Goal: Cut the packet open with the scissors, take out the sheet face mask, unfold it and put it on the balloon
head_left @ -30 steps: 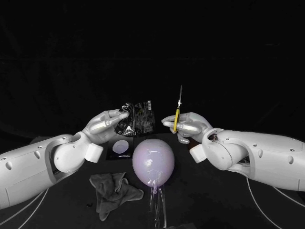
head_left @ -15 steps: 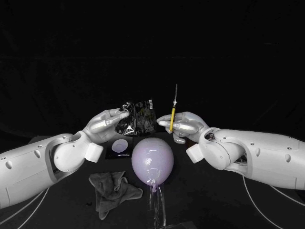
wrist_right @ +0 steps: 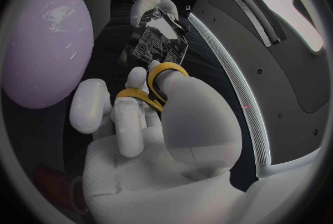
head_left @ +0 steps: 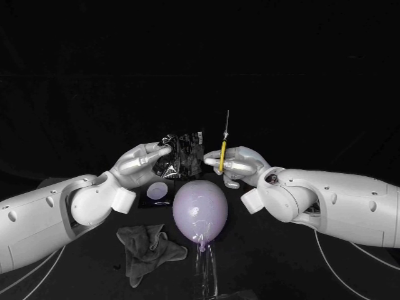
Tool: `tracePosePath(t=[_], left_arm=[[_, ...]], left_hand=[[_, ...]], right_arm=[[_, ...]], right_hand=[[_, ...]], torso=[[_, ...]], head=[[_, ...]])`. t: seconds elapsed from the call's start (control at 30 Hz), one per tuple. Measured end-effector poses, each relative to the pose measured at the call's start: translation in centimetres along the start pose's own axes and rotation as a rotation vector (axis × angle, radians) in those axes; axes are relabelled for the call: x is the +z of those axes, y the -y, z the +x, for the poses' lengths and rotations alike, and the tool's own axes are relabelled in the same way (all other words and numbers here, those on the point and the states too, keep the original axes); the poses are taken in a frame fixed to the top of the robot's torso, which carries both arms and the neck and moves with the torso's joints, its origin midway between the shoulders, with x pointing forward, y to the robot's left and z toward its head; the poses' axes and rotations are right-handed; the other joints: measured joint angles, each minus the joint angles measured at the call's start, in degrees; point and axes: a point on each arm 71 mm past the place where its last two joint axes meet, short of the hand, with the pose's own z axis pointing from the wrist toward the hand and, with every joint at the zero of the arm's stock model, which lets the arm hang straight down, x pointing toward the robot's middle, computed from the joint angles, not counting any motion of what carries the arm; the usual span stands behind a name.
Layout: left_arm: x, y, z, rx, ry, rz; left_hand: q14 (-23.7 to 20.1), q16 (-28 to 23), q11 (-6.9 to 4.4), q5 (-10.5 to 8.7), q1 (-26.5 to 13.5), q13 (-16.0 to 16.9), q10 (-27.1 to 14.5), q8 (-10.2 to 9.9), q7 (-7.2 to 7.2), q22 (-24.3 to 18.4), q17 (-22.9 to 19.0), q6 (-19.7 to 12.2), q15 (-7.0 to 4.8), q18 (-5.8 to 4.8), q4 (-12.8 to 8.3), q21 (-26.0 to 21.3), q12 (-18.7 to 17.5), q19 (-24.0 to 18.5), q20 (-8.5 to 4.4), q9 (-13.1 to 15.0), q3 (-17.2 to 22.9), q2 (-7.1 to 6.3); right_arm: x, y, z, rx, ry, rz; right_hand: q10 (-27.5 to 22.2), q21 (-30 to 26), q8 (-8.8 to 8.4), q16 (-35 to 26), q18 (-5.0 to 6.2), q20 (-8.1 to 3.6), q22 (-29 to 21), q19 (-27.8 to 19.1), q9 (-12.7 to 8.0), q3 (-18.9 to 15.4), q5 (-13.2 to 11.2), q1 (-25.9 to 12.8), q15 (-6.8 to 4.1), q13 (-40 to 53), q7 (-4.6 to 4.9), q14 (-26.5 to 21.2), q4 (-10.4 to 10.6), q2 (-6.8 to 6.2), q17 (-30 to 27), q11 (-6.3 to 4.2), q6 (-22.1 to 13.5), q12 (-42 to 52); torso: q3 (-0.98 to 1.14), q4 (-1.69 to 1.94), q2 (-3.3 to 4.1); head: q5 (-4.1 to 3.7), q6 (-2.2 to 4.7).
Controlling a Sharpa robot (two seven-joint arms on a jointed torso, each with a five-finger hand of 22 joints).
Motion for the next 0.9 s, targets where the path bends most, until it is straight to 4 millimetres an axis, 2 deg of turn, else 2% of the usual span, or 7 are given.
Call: tracePosePath(t=[0.33,0.77,0.9], left_arm=[[0.2,-0.1,0.2,0.001,-0.013,-0.004],[0.0,-0.1,0.2,0.004,-0.018,-0.009],[-0.1,0.0,0.2,0.005,-0.02,-0.01]], left_hand=[[0.0,0.0,0.0,0.0,0.0,0.0,0.0,0.29,0.21,0.0,0.0,0.04,0.0,-0.02,0.0,0.0,0.0,0.0,0.0,0.0,0.0,-0.01],[0.21,0.0,0.0,-0.01,-0.39,0.0,-0.01,0.28,0.21,0.06,-0.06,0.03,-0.21,-0.08,-0.32,0.22,0.0,0.62,-0.2,0.0,0.02,0.37],[0.21,0.0,0.0,-0.01,-0.39,0.0,-0.01,0.27,0.21,0.05,-0.06,0.03,-0.21,-0.44,-0.53,0.22,0.0,0.62,-0.2,0.0,-0.08,0.37]], right_arm=[[0.2,-0.1,0.8,0.005,-0.022,-0.002],[0.5,0.0,0.0,-0.006,0.0,-0.001],[0.6,0.1,-0.2,-0.008,0.005,0.0]], right_hand=[[0.0,0.0,0.32,0.0,-0.03,0.0,-0.07,0.0,-0.24,-1.01,0.0,0.39,0.21,-0.02,0.0,0.21,0.1,0.4,-0.01,0.0,-0.02,0.11],[0.0,-0.34,0.33,-0.02,-0.37,0.2,-0.07,-0.21,-0.39,-1.02,0.0,0.53,0.21,-0.27,-0.16,0.22,0.09,0.55,0.04,0.0,-0.2,0.18],[0.0,-0.34,0.33,-0.03,-0.37,0.2,-0.07,-0.21,-0.39,-1.03,0.0,0.46,0.21,-0.27,-0.16,0.21,0.09,0.62,0.04,0.0,-0.22,0.23]], torso=[[0.04,-0.07,-0.02],[0.0,-0.03,-0.04],[0.0,-0.01,-0.04]], head=[[-0.06,0.07],[-0.32,0.1],[-0.35,0.1]])
